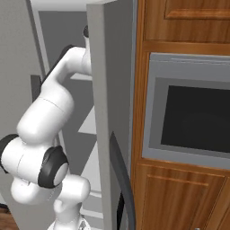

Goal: Take the eggplant and bell pepper out of the freezer and place them in the tupperware container on the counter. Then put the tupperware containing the vegetables back in the freezer.

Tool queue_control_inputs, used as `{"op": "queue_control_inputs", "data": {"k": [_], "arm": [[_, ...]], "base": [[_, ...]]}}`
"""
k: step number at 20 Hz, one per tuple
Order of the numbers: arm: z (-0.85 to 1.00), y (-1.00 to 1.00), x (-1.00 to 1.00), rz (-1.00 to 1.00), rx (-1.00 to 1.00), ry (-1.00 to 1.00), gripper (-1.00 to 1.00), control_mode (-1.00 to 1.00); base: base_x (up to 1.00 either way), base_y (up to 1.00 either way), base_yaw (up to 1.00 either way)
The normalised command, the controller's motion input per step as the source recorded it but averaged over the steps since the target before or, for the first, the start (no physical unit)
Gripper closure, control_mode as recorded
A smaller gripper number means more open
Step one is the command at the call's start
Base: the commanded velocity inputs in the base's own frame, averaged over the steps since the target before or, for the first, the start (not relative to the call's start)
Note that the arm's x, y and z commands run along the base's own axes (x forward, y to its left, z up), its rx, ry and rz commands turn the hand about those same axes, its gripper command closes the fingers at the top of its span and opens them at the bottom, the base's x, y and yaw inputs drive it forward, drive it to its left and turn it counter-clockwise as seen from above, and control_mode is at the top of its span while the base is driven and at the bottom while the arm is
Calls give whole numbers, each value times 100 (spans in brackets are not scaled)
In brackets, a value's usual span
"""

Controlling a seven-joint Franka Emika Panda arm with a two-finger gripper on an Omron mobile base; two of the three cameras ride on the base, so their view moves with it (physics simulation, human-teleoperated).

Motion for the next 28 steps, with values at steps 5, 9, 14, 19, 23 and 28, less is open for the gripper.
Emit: {"op": "queue_control_inputs", "data": {"k": [5,9,14,19,23,28], "arm": [[-9,0,20,0,0,4,-100,-100],[-17,0,6,0,0,6,-100,-100],[-19,0,10,0,0,4,-100,-100],[-23,0,9,0,0,2,-100,-100],[-25,0,1,1,0,1,100,-100],[-22,0,0,2,1,0,100,-100]], "base": [[0,0,0],[0,0,0],[0,0,0],[0,0,0],[0,0,0],[0,0,0]]}}
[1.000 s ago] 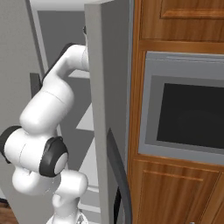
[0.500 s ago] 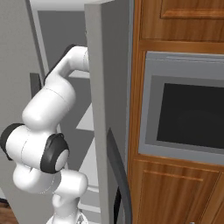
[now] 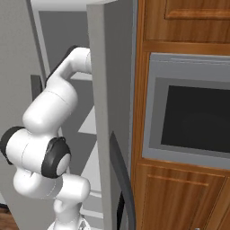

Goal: Take the eggplant and bell pepper out of the freezer and place them in the tupperware container on the counter. Then put the tupperware containing the vegetables back in the freezer.

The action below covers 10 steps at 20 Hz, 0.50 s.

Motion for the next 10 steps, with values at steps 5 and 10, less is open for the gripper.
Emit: {"op": "queue_control_inputs", "data": {"k": [5,10], "arm": [[-4,5,-25,1,1,-3,100,-100],[26,18,-81,0,0,-21,100,-100]], "base": [[0,0,0],[0,0,0]]}}
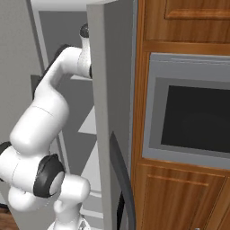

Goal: Take the eggplant and bell pepper out of the freezer and place them in the tupperware container on the counter. Then put the tupperware containing the vegetables back in the freezer.

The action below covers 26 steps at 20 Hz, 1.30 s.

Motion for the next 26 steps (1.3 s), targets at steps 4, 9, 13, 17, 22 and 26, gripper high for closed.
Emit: {"op": "queue_control_inputs", "data": {"k": [4,9,13,17,22,26], "arm": [[47,20,-100,0,0,-22,100,-100],[47,25,-100,-2,0,-9,100,-100],[31,21,-100,-7,4,3,100,-100],[19,18,-100,-9,10,12,100,-100],[3,18,-100,-8,14,13,100,-100],[0,24,-78,-5,13,9,100,-100]], "base": [[0,0,0],[0,0,0],[0,0,0],[0,0,0],[0,0,0],[0,0,0]]}}
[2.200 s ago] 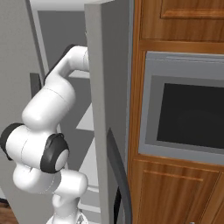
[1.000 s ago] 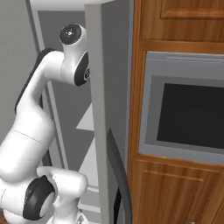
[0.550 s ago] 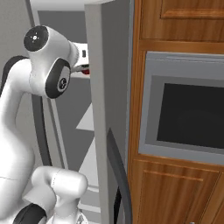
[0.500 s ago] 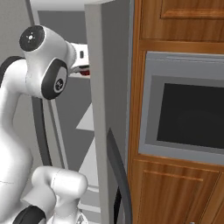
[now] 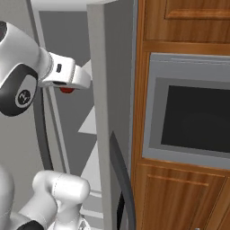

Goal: Take the eggplant and bell pepper out of the freezer and place them in the tupperware container on the counter. Then put the tupperware containing the vegetables back in the freezer.

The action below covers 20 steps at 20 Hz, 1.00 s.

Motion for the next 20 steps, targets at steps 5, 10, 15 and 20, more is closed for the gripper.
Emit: {"op": "queue_control_inputs", "data": {"k": [5,10,15,20], "arm": [[-3,18,-43,-1,13,11,100,-100],[-18,2,-6,0,11,11,100,-100],[-14,0,-10,0,0,0,100,100],[0,0,0,0,0,0,100,100]], "base": [[0,0,0],[0,0,0],[-33,3,0],[-100,50,0]]}}
